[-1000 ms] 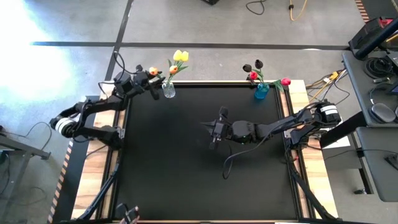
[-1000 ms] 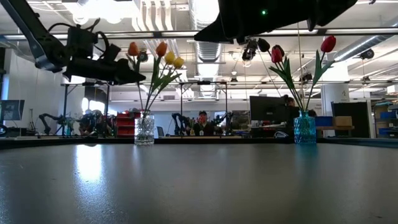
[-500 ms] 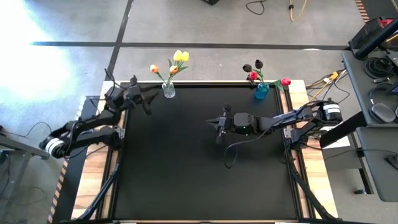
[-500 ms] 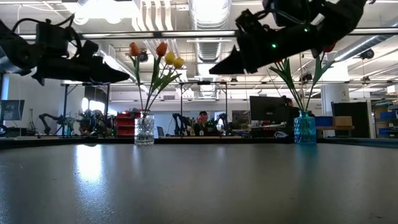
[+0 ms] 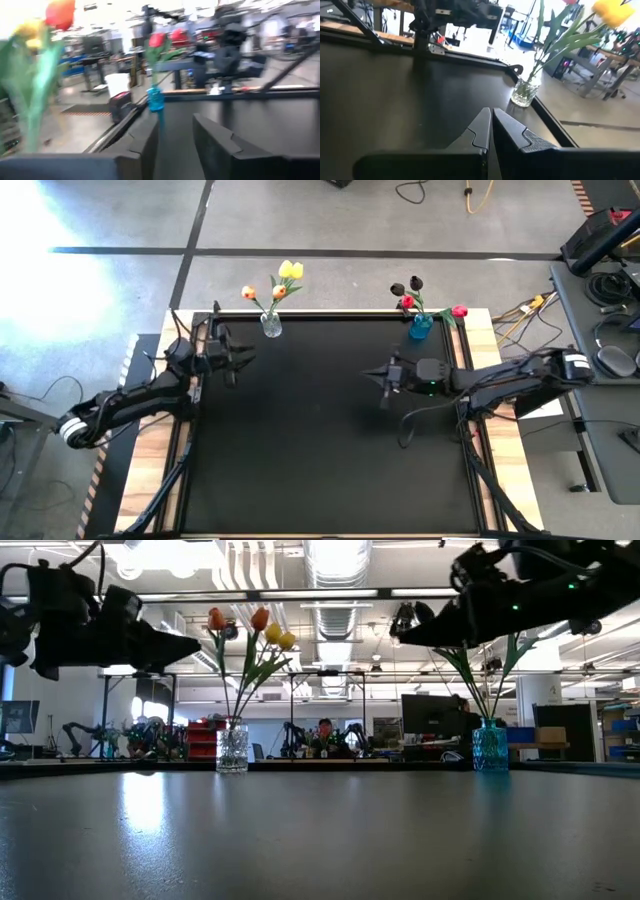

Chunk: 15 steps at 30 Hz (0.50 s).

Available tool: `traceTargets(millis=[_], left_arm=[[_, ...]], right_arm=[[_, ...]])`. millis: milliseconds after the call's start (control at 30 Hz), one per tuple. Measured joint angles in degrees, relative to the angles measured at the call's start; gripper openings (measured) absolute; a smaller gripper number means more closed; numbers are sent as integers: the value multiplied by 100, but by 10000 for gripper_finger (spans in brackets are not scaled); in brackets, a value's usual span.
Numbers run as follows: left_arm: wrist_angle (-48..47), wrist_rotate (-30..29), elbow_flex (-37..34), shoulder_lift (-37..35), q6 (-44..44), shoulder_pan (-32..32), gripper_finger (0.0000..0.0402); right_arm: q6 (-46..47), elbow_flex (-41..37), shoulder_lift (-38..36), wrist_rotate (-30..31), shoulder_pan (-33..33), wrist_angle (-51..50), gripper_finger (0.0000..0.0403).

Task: Sort flowers into vase by color
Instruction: Return to Home Position

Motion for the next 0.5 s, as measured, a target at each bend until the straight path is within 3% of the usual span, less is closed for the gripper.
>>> traceTargets(millis=[267, 500], left_arm=[[-223, -631, 56, -111, 120, -1292, 21], [-790, -703, 71, -404, 181, -1372, 2]], right_arm=[[-30, -824, -965, -244, -4, 172, 12], [-30, -1210, -1649, -956, -217, 153, 12]])
